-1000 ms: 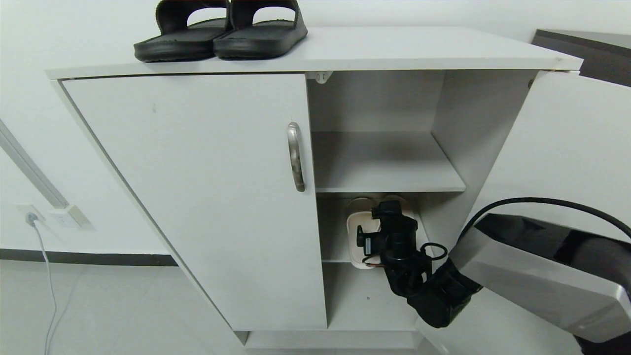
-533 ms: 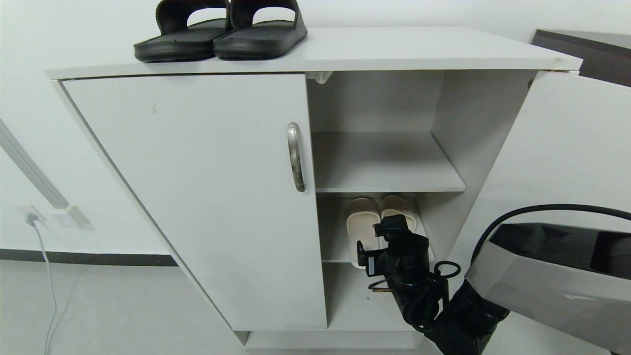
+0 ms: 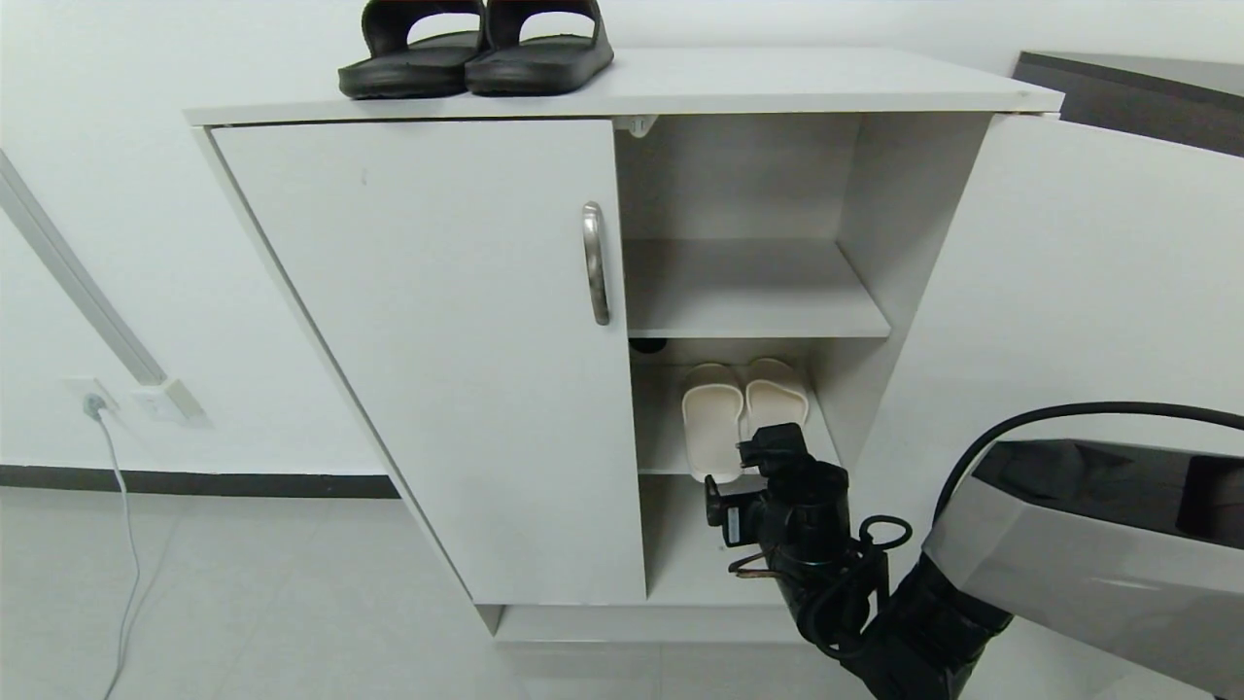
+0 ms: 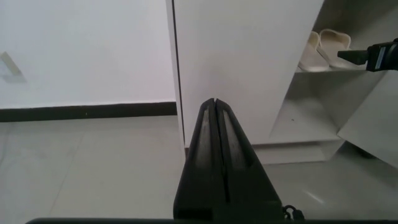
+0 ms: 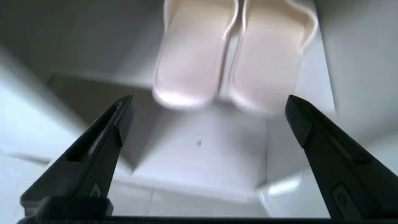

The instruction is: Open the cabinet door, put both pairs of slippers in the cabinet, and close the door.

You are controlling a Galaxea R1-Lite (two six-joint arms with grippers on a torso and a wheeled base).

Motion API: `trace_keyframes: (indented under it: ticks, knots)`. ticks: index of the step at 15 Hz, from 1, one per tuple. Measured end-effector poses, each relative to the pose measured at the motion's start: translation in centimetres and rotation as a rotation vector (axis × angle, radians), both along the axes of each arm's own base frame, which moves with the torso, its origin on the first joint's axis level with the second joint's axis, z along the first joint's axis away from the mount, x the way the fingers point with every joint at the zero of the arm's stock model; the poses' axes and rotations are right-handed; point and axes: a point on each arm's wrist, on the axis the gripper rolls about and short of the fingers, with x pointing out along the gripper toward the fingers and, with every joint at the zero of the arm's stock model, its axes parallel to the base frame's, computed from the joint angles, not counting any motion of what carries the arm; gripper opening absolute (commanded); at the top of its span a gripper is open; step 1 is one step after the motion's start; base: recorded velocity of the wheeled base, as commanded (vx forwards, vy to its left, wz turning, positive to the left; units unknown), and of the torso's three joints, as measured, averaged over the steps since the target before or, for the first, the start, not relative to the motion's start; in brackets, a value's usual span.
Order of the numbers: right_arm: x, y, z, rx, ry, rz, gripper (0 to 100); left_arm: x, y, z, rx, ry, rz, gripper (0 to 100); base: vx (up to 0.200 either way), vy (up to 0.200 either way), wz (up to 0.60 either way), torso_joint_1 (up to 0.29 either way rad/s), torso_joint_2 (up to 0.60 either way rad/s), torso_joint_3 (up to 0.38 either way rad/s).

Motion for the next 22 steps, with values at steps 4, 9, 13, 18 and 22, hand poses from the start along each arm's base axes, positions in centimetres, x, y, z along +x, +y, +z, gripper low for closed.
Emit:
trace_keyframes:
  ticks: [4, 9, 13, 18, 22]
  knots:
    - [0.0, 0.0, 0.1, -0.001, -0.002, 0.0, 100, 0.0, 0.0, 0.0, 0.002, 0.001, 0.0, 0, 0.0, 0.0, 0.0, 0.0, 0.0, 0.0]
    - [0.0, -0.3, 0.5, 0.004, -0.007, -0.003, 100, 0.0, 0.0, 0.0, 0.003, 0.002, 0.0, 0, 0.0, 0.0, 0.0, 0.0, 0.0, 0.0]
    - [0.0, -0.3, 0.7, 0.006, -0.009, -0.004, 100, 0.0, 0.0, 0.0, 0.003, 0.002, 0.0, 0, 0.0, 0.0, 0.0, 0.002, 0.0, 0.052]
    - [-0.1, -0.3, 0.9, 0.003, -0.015, -0.002, 100, 0.0, 0.0, 0.0, 0.003, 0.001, 0.0, 0, 0.0, 0.0, 0.0, 0.004, 0.0, 0.186]
    - [-0.8, 0.1, 1.2, -0.007, -0.026, -0.025, 100, 0.0, 0.0, 0.0, 0.008, 0.0, -0.001, 0, 0.0, 0.0, 0.0, 0.004, 0.0, 0.075]
